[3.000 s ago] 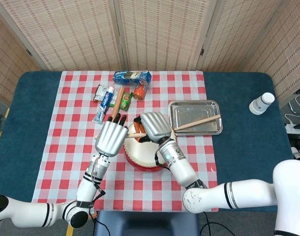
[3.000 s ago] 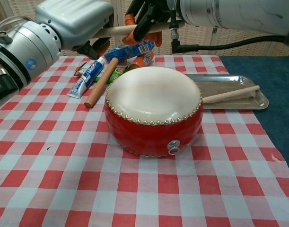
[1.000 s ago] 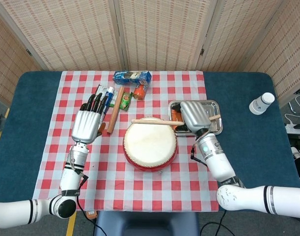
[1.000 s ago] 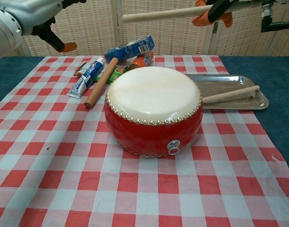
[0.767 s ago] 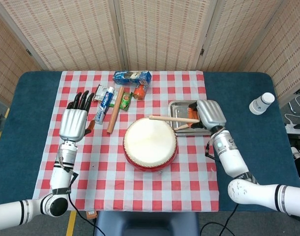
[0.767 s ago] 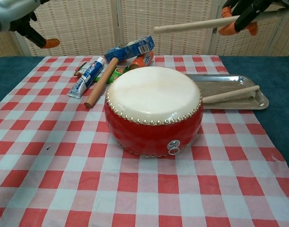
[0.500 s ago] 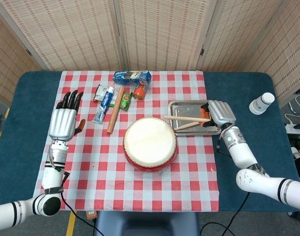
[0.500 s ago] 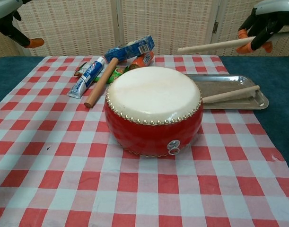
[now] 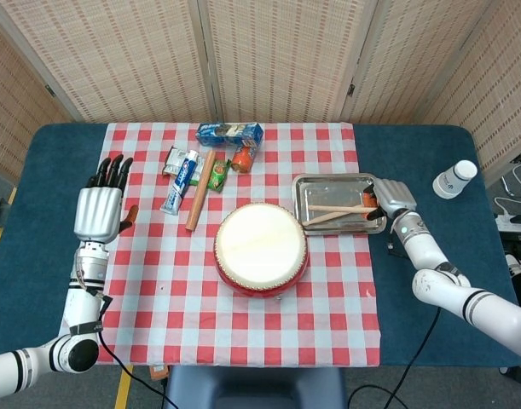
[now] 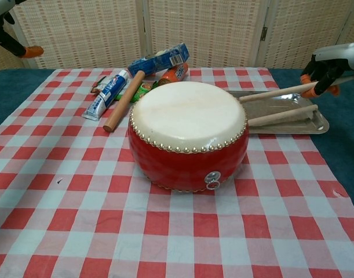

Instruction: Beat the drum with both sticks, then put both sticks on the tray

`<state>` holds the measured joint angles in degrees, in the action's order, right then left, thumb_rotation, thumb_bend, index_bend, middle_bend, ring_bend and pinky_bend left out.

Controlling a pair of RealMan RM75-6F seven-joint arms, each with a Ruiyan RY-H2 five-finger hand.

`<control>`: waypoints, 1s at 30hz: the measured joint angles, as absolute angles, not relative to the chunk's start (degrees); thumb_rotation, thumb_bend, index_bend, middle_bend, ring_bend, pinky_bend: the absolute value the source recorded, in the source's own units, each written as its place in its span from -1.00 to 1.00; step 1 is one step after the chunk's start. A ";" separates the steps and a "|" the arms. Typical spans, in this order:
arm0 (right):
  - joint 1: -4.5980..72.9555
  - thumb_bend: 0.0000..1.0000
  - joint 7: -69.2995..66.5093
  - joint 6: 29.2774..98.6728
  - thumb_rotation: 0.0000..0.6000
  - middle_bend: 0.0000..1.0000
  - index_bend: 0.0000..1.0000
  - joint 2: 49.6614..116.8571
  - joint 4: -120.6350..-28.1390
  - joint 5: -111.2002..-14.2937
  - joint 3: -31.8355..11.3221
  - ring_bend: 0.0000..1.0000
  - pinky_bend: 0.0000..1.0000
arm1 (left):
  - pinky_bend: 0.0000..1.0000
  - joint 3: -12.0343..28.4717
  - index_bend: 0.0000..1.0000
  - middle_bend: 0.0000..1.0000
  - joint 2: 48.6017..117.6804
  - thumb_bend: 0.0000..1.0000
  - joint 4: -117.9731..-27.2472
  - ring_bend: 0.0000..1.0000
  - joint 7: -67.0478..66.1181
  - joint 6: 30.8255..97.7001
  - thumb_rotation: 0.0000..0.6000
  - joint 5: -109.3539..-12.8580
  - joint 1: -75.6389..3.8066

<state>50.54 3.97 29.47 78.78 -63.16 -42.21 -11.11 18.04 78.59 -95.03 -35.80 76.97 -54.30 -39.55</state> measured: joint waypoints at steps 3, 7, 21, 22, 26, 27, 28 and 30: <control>51.16 -0.38 2.79 27.22 1.00 0.59 0.93 81.41 -57.90 -44.16 -10.96 0.41 0.33 | -0.52 17.96 -1.00 -0.99 78.50 -0.30 -94.78 -0.99 -35.47 76.77 1.00 -54.20 -39.38; 52.15 -0.38 1.83 24.80 1.00 0.59 0.80 84.83 -51.35 -46.26 -10.74 0.32 0.25 | -0.52 17.94 -1.00 -0.99 78.43 -0.30 -94.39 -0.99 -34.94 76.38 1.00 -54.05 -39.28; 56.00 -0.74 1.25 20.49 1.00 -0.20 -0.41 93.10 -36.94 -48.69 -11.78 -0.40 -0.26 | -0.54 18.19 -1.00 -1.00 78.12 -0.30 -92.97 -1.00 -32.62 76.01 1.00 -54.17 -38.63; 56.09 -0.75 1.38 20.53 1.00 -0.20 -0.41 93.21 -36.74 -48.65 -11.93 -0.40 -0.26 | -0.55 18.20 -1.00 -1.00 78.07 -0.30 -92.89 -1.00 -32.43 75.99 1.00 -54.22 -38.57; 56.06 -0.75 1.51 21.10 1.00 -0.21 -0.42 92.80 -37.38 -48.69 -12.38 -0.40 -0.26 | -0.54 18.24 -1.00 -0.99 77.95 -0.30 -92.58 -1.00 -31.81 75.83 1.00 -54.41 -38.41; 56.00 -0.75 1.56 21.35 1.00 -0.20 -0.41 92.57 -37.76 -48.80 -12.44 -0.40 -0.26 | -0.55 18.24 -1.00 -0.99 77.90 -0.31 -92.57 -1.00 -31.70 75.79 1.00 -54.46 -38.38; 55.94 -0.75 1.60 21.59 1.00 -0.20 -0.41 92.28 -38.24 -48.92 -12.49 -0.40 -0.26 | -0.55 18.25 -1.00 -0.99 77.83 -0.31 -92.57 -1.00 -31.51 75.75 1.00 -54.53 -38.34; 55.70 -0.75 1.68 22.42 1.00 -0.20 -0.40 91.37 -39.81 -49.26 -12.65 -0.40 -0.26 | -0.54 18.25 -1.00 -0.99 77.61 -0.30 -92.56 -1.00 -31.19 75.59 1.00 -54.65 -38.25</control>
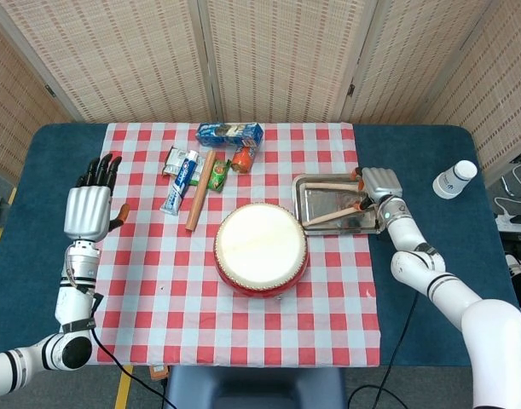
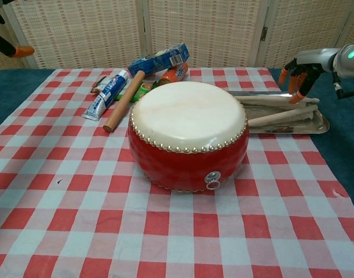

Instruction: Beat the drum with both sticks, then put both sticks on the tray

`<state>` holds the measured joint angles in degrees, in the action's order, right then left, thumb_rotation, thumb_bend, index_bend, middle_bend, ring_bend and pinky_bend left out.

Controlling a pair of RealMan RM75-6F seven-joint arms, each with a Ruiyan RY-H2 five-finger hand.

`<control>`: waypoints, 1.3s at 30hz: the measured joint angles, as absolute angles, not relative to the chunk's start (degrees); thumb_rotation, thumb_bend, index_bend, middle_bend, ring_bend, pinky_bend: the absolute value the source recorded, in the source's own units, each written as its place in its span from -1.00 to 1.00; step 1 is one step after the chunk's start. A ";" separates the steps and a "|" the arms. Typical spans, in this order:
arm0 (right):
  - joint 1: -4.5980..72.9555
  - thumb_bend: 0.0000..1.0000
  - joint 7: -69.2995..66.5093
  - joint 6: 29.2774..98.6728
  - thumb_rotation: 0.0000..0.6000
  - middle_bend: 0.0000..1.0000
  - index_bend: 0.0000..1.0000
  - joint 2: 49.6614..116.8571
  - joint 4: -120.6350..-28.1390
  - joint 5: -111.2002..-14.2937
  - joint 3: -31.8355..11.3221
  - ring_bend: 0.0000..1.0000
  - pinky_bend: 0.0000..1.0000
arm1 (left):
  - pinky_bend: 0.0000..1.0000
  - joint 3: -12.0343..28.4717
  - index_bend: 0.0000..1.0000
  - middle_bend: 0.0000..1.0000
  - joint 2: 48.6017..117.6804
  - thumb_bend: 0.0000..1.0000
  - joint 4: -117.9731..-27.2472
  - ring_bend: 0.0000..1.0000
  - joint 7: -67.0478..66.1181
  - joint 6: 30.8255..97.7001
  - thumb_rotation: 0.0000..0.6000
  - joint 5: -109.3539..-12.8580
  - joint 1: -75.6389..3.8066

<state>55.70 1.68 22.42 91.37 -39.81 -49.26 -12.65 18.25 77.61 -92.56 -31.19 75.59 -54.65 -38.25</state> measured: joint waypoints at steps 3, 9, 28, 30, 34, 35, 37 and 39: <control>55.04 -0.75 1.76 24.81 1.00 -0.20 -0.36 89.40 -43.37 -50.01 -12.99 -0.40 -0.26 | -0.54 18.24 -1.00 -0.98 77.00 -0.30 -92.62 -1.00 -30.45 75.06 1.00 -54.75 -38.06; 51.93 -0.76 2.02 33.29 1.00 -0.20 -0.33 82.57 -55.74 -52.00 -13.94 -0.40 -0.26 | -0.55 18.10 -1.00 -0.95 74.91 -0.30 -93.02 -1.00 -27.15 73.02 1.00 -54.80 -37.16; 27.18 -0.75 2.23 68.31 1.00 -0.74 -0.97 58.94 -94.38 -69.20 -8.11 -1.00 -0.88 | -0.71 15.10 -1.00 -0.99 65.92 -0.30 -96.31 -1.00 -14.86 71.48 1.00 -57.56 -29.06; 24.51 -0.75 1.25 71.79 1.00 -0.77 -1.00 58.32 -95.06 -72.11 -6.77 -1.00 -0.90 | -0.72 14.04 -1.00 -1.00 65.64 -0.30 -96.29 -1.00 -14.06 72.44 1.00 -58.91 -27.74; 20.56 -0.75 -0.43 76.77 1.00 -0.79 -1.00 57.63 -95.71 -76.23 -4.72 -1.00 -0.92 | -0.74 12.02 -1.00 -1.00 65.25 -0.30 -96.21 -1.00 -12.68 74.68 1.00 -61.67 -25.36; 19.77 -0.75 -0.80 77.84 1.00 -0.79 -1.00 57.58 -95.75 -76.91 -4.36 -1.00 -0.93 | -0.74 11.75 -1.00 -1.00 65.24 -0.30 -96.17 -1.00 -12.54 75.01 1.00 -62.03 -25.02; 18.23 -0.76 -1.31 79.82 1.00 -0.79 -1.00 57.58 -95.75 -78.05 -3.69 -1.00 -0.93 | -0.74 10.77 -1.00 -1.00 65.38 -0.31 -95.99 -1.00 -12.26 76.53 1.00 -63.47 -23.80; 15.52 -0.75 -1.78 82.88 1.00 -0.79 -1.00 57.76 -95.72 -79.35 -2.46 -1.00 -0.94 | -0.74 9.45 -1.00 -1.00 65.66 -0.31 -95.85 -1.00 -11.98 78.93 1.00 -65.55 -22.02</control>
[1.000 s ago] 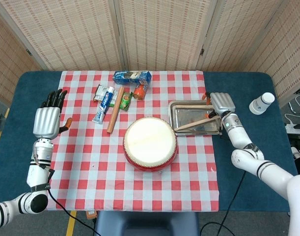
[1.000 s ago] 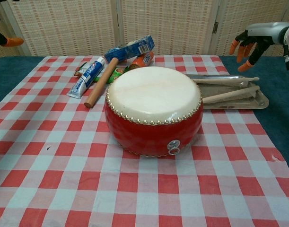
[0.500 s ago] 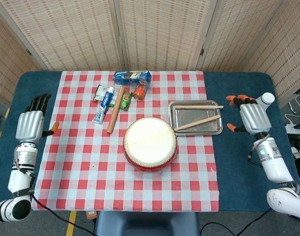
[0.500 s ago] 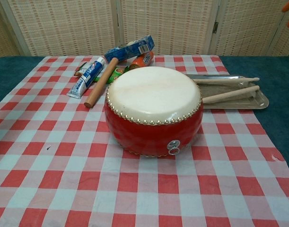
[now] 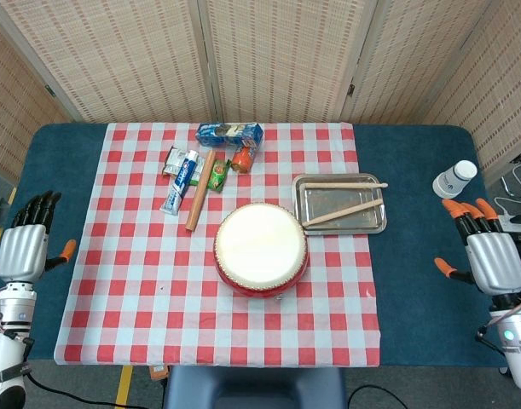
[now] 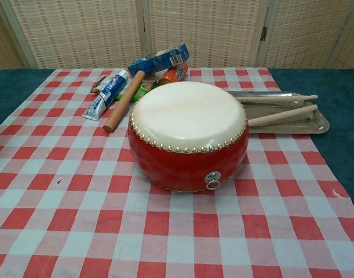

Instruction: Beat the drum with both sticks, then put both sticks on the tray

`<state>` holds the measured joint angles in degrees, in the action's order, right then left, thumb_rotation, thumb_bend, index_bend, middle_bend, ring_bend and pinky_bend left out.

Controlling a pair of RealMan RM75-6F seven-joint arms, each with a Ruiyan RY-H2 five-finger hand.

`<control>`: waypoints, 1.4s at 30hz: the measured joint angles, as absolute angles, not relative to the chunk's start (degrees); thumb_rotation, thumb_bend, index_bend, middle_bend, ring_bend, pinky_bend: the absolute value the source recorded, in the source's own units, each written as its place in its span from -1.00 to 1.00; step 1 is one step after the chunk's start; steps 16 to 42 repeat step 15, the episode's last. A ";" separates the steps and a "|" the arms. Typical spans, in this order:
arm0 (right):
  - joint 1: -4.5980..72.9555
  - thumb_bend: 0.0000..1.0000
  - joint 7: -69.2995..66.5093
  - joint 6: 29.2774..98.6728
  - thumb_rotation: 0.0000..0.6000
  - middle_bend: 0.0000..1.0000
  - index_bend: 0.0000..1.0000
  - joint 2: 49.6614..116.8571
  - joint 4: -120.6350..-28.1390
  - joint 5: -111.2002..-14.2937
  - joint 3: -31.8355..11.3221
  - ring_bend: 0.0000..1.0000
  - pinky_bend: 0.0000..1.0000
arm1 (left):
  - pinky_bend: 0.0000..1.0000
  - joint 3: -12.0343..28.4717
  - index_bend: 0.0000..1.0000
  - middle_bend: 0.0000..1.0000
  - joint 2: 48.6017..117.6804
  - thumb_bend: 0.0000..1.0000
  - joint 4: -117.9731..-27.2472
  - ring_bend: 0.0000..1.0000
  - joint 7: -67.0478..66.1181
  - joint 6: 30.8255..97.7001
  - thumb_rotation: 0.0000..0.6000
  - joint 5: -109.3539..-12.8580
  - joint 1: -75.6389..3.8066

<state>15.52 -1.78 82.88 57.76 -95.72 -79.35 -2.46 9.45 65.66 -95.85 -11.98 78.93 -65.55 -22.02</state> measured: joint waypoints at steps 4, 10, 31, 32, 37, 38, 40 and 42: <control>9.76 -0.75 -2.68 89.20 1.00 -0.79 -1.00 58.84 -95.19 -82.51 -0.17 -1.00 -0.94 | -0.74 5.91 -1.00 -1.00 66.70 -0.30 -95.08 -1.00 -10.56 86.25 1.00 -71.23 -16.36; 5.18 -0.75 -4.65 93.20 1.00 -0.79 -1.00 60.50 -94.30 -85.28 1.27 -1.00 -0.94 | -0.74 2.29 -1.00 -1.00 67.67 -0.31 -94.46 -1.00 -8.93 92.16 1.00 -76.65 -10.55; 4.85 -0.75 -5.26 92.18 1.00 -0.79 -1.00 60.53 -93.81 -85.86 1.11 -1.00 -0.95 | -0.74 1.08 -1.00 -1.00 67.96 -0.30 -94.28 -1.00 -9.16 92.09 1.00 -78.43 -9.12; 4.85 -0.75 -5.26 92.18 1.00 -0.79 -1.00 60.53 -93.81 -85.86 1.11 -1.00 -0.95 | -0.74 1.08 -1.00 -1.00 67.96 -0.30 -94.28 -1.00 -9.16 92.09 1.00 -78.43 -9.12; 4.85 -0.75 -5.26 92.18 1.00 -0.79 -1.00 60.53 -93.81 -85.86 1.11 -1.00 -0.95 | -0.74 1.08 -1.00 -1.00 67.96 -0.30 -94.28 -1.00 -9.16 92.09 1.00 -78.43 -9.12; 4.85 -0.75 -5.26 92.18 1.00 -0.79 -1.00 60.53 -93.81 -85.86 1.11 -1.00 -0.95 | -0.74 1.08 -1.00 -1.00 67.96 -0.30 -94.28 -1.00 -9.16 92.09 1.00 -78.43 -9.12; 4.85 -0.75 -5.26 92.18 1.00 -0.79 -1.00 60.53 -93.81 -85.86 1.11 -1.00 -0.95 | -0.74 1.08 -1.00 -1.00 67.96 -0.30 -94.28 -1.00 -9.16 92.09 1.00 -78.43 -9.12; 4.85 -0.75 -5.26 92.18 1.00 -0.79 -1.00 60.53 -93.81 -85.86 1.11 -1.00 -0.95 | -0.74 1.08 -1.00 -1.00 67.96 -0.30 -94.28 -1.00 -9.16 92.09 1.00 -78.43 -9.12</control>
